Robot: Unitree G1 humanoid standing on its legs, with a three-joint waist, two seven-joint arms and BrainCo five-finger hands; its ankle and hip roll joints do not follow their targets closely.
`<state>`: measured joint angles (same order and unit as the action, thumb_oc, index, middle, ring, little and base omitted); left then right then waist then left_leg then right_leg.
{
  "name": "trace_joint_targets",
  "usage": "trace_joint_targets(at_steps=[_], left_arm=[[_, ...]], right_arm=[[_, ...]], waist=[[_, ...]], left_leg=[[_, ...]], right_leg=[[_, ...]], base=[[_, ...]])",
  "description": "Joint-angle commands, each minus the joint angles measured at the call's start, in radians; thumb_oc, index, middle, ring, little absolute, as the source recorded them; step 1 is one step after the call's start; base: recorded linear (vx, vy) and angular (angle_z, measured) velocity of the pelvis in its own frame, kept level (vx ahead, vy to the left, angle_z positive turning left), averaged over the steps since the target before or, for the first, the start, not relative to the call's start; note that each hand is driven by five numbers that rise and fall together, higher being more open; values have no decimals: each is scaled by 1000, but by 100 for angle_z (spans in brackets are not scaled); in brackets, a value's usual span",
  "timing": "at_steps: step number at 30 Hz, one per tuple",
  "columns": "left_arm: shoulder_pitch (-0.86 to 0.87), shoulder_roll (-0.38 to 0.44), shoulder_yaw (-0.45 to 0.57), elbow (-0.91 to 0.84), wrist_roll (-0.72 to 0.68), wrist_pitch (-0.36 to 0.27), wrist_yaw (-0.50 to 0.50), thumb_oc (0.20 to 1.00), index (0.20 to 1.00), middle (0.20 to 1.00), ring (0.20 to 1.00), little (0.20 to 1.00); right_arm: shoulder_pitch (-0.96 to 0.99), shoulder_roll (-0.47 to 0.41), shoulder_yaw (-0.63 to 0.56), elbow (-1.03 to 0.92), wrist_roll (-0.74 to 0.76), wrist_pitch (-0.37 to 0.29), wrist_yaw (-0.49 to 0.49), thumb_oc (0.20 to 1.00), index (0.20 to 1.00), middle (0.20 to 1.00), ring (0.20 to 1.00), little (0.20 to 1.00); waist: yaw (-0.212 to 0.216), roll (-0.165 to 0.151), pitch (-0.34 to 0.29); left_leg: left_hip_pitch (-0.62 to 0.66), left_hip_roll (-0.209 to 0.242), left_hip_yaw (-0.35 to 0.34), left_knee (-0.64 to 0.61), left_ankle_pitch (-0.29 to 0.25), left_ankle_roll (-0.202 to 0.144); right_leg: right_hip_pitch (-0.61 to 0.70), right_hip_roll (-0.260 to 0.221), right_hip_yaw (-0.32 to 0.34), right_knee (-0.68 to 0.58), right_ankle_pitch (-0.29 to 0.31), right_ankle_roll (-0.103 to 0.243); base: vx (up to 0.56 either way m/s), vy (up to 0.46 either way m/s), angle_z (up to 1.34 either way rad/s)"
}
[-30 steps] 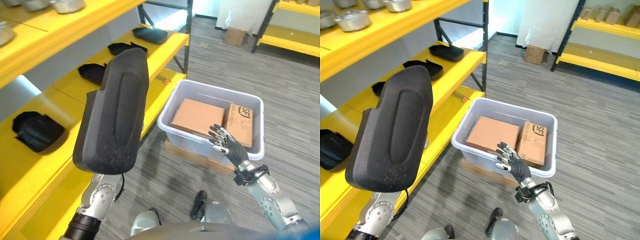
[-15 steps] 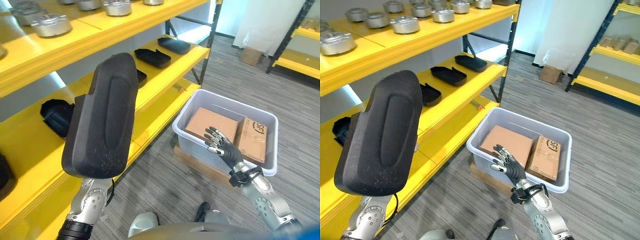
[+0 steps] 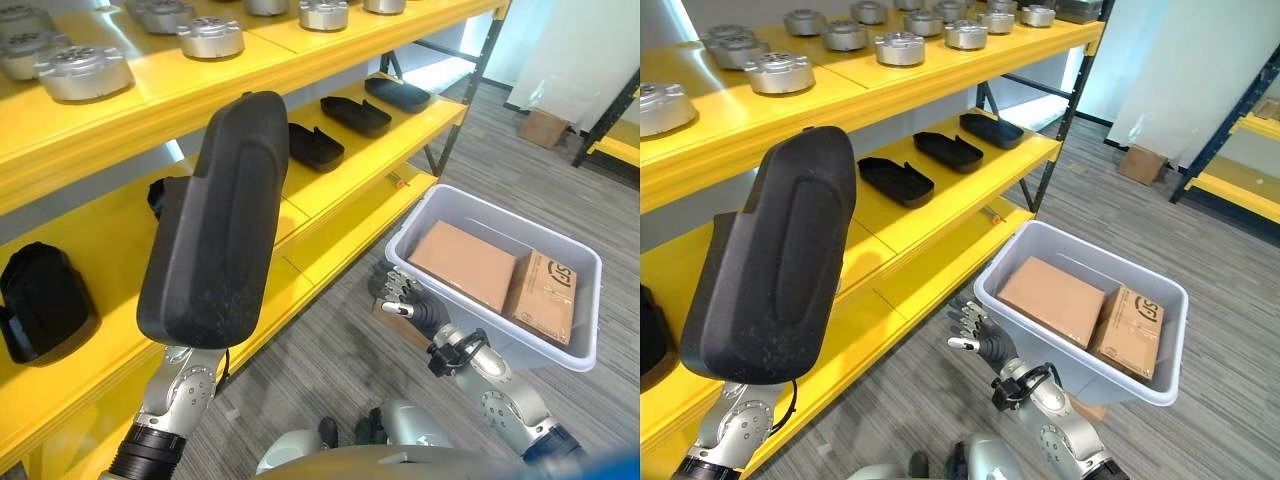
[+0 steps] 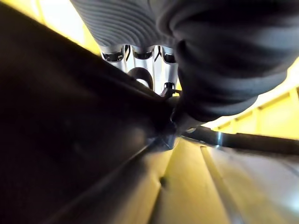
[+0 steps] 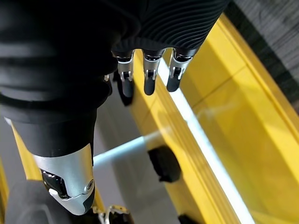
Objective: Move parts from the plastic box to the shelf.
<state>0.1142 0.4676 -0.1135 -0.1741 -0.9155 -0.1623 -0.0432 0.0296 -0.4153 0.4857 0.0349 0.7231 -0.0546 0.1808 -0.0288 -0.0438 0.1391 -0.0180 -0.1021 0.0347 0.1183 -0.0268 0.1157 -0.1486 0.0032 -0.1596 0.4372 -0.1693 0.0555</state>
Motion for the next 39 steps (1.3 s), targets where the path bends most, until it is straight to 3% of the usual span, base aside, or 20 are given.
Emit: trace_joint_targets(at_steps=[1,7,9,10,11,12,13,14,15,16,17,19,21,24,25,26,27,28,31,39], left_arm=[[9,11,50,-132,-17,-62,-33,200,200,200,200,200],[19,10,49,-131,-29,-65,-42,200,200,200,200,200],[-14,7,52,-108,-32,-67,-38,200,200,200,200,200],[-27,9,52,-107,-36,-63,-40,200,200,200,200,200],[-30,12,54,-107,-40,-63,-43,200,200,200,200,200],[-34,7,56,-102,-36,-66,-28,200,200,200,200,200],[-34,7,55,-102,-36,-66,-28,200,200,200,200,200],[-39,2,55,-103,-37,-68,-13,200,200,200,200,200],[-45,-6,56,-100,-42,-70,-1,200,200,200,200,200],[-45,-6,56,-100,-42,-70,-1,200,200,200,200,200],[-57,-9,54,-106,-45,-71,8,200,200,200,200,200],[-74,-6,42,-107,-47,-67,13,200,200,200,200,200],[-88,1,35,-108,-50,-67,4,200,200,200,200,200],[-93,6,36,-105,-48,-69,2,200,200,200,200,200],[-105,5,30,-90,-48,-68,-2,200,200,200,200,200],[-105,5,30,-90,-48,-68,-2,200,200,200,200,200],[-110,10,28,-93,-48,-69,-5,200,200,200,200,200],[-110,10,28,-93,-48,-69,-5,200,200,200,200,200],[-102,15,42,-92,-40,-72,-2,200,200,200,200,200],[-70,19,72,-101,-18,-75,9,200,200,200,200,200]], right_arm=[[-51,-19,-2,-21,12,-40,21,1000,1000,1000,1000,1000],[-13,-63,-70,-37,15,-58,9,1000,1000,1000,1000,1000],[-16,-84,-94,-37,8,-69,-12,1000,1000,1000,1000,1000],[-17,-86,-98,-35,6,-68,-16,1000,1000,1000,1000,1000],[-12,-86,-104,-41,4,-67,-17,1000,1000,1000,1000,1000],[10,-79,-116,-41,10,-67,-16,1000,1000,1000,1000,1000],[11,-80,-116,-42,10,-67,-16,1000,1000,1000,1000,1000],[17,-69,-116,-37,19,-68,-18,1000,1000,1000,1000,1000],[22,-59,-114,-26,21,-67,-20,1000,1000,1000,1000,1000],[22,-60,-113,-25,21,-67,-20,1000,1000,1000,1000,1000],[17,-56,-111,-15,24,-70,-27,1000,1000,1000,1000,1000],[15,-59,-118,-7,26,-72,-44,1000,1000,1000,1000,1000],[1,-58,-125,7,23,-81,-53,1000,1000,1000,1000,1000],[-6,-45,-134,9,33,-87,-62,1000,1000,1000,1000,1000],[11,-35,-155,4,27,-86,-60,1000,1000,1000,1000,1000],[11,-35,-156,4,27,-86,-60,1000,1000,1000,1000,1000],[16,-22,-163,-5,39,-86,-60,1000,1000,1000,1000,1000],[16,-22,-163,-5,39,-86,-60,1000,1000,1000,1000,1000],[27,-1,-150,3,31,-71,-46,1000,1000,1000,1000,1000],[32,17,-131,0,24,-53,-32,1000,1000,1000,1000,1000]], waist=[[36,-12,-35],[20,-14,-42],[-15,-28,-23],[-18,-29,-16],[-19,-37,-14],[-24,-44,-30],[-25,-44,-30],[-24,-38,-38],[-33,-9,-56],[-34,-10,-56],[-36,16,-64],[-44,36,-66],[-43,61,-70],[-29,74,-67],[-24,68,-68],[-25,68,-67],[-15,59,-71],[-16,59,-70],[2,35,-78],[26,-4,-80]], left_leg=[[-41,20,-19,-27,-9,-54],[-100,27,31,-9,28,-86],[-105,139,236,92,-25,-94],[-83,192,238,131,-65,-110],[-75,224,238,136,-45,-108],[-37,297,206,131,-16,-123],[-37,297,205,131,-16,-124],[-15,353,170,108,41,-142],[42,430,141,17,139,-176],[44,430,141,12,142,-177],[46,505,92,-67,266,-211],[63,539,104,-117,323,-229],[83,541,119,-169,321,-259],[72,513,81,-166,290,-265],[70,477,80,-155,202,-261],[70,477,79,-154,202,-261],[61,438,64,-135,148,-251],[61,437,63,-134,147,-250],[37,359,36,-76,64,-222],[0,280,26,-12,4,-186]], right_leg=[[108,30,28,-257,95,3],[139,13,-26,-342,113,-1],[125,-31,-68,-335,131,2],[134,-44,-73,-325,117,4],[124,-53,-85,-321,124,-10],[122,-66,-99,-300,104,-20],[123,-66,-100,-300,103,-20],[111,-70,-106,-265,86,-23],[83,-81,-127,-202,57,-21],[82,-81,-127,-201,56,-22],[42,-102,-136,-128,32,-20],[16,-137,-161,-69,20,-15],[5,-167,-177,-25,6,-2],[31,-204,-188,-22,18,12],[76,-245,-221,-59,46,32],[77,-245,-222,-60,46,33],[110,-271,-226,-99,79,56],[112,-271,-227,-100,79,57],[160,-310,-222,-177,127,85],[190,-340,-204,-255,194,114]], base=[[-119,-177,-15],[-97,-27,16],[-157,37,77],[-149,21,95],[-73,34,94],[-90,6,56],[20,47,30],[36,135,27],[37,134,36],[-13,283,38],[-45,265,38],[-63,321,65],[-28,302,63],[-3,308,70],[-3,301,91],[4,388,112],[-2,172,100],[23,297,90],[40,248,32],[17,129,3]])
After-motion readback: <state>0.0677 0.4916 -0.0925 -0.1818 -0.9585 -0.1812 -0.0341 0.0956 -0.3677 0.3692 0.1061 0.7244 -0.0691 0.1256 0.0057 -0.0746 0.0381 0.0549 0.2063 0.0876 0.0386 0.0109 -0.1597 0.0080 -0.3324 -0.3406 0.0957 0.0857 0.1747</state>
